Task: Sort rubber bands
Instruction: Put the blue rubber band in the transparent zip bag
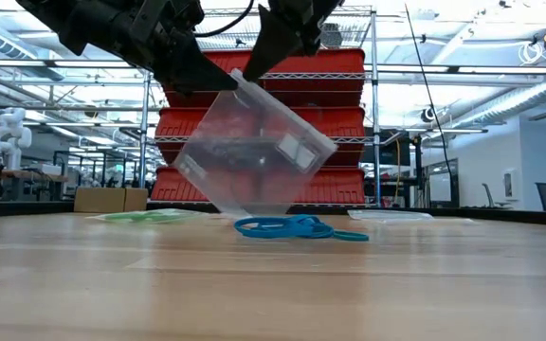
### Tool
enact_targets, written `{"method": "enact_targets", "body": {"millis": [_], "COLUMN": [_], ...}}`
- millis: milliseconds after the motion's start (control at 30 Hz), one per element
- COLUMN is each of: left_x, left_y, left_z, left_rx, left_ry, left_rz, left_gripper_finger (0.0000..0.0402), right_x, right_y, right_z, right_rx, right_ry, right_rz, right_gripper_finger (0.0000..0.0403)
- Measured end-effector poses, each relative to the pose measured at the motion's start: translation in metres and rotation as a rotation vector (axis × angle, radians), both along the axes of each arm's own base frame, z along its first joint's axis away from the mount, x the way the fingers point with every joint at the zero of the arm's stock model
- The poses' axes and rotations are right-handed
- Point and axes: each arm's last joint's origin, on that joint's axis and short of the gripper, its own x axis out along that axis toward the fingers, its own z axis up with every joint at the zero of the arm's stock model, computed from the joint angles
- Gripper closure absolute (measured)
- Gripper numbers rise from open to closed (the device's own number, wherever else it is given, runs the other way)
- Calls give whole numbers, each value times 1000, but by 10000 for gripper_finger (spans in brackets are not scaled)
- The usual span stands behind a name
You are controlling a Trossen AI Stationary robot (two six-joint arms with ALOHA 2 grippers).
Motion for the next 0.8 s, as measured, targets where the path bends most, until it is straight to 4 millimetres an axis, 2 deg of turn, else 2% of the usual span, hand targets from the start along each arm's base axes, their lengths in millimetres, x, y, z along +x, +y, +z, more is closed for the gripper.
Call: {"method": "enact_targets", "body": {"millis": [167,300,400,500,567,667,800], "left_x": [0,0,0,0,0,0,0], "left_y": [0,0,-1,-1,-2,-2,-2], "left_z": [0,0,0,0,0,0,0], "left_rx": [0,0,0,3,4,4,4], "left_ry": [0,0,0,0,0,0,-5], "left_rz": [0,0,-3,-6,-9,-9,-9], "left_gripper_finger": [402,402,402,402,402,402,402], "right_x": [-3,-12,-24,-36,-43,-52,-59], "right_y": [0,0,-2,-2,1,10,31], "right_z": [5,28,41,41,33,7,-44], "right_rx": [7,3,2,-30,-31,42,215], "right_ry": [12,71,143,238,296,354,329], "right_rz": [-10,-14,-26,-1,0,8,34], "right_gripper_finger": [260,236,245,287,328,388,385]}}
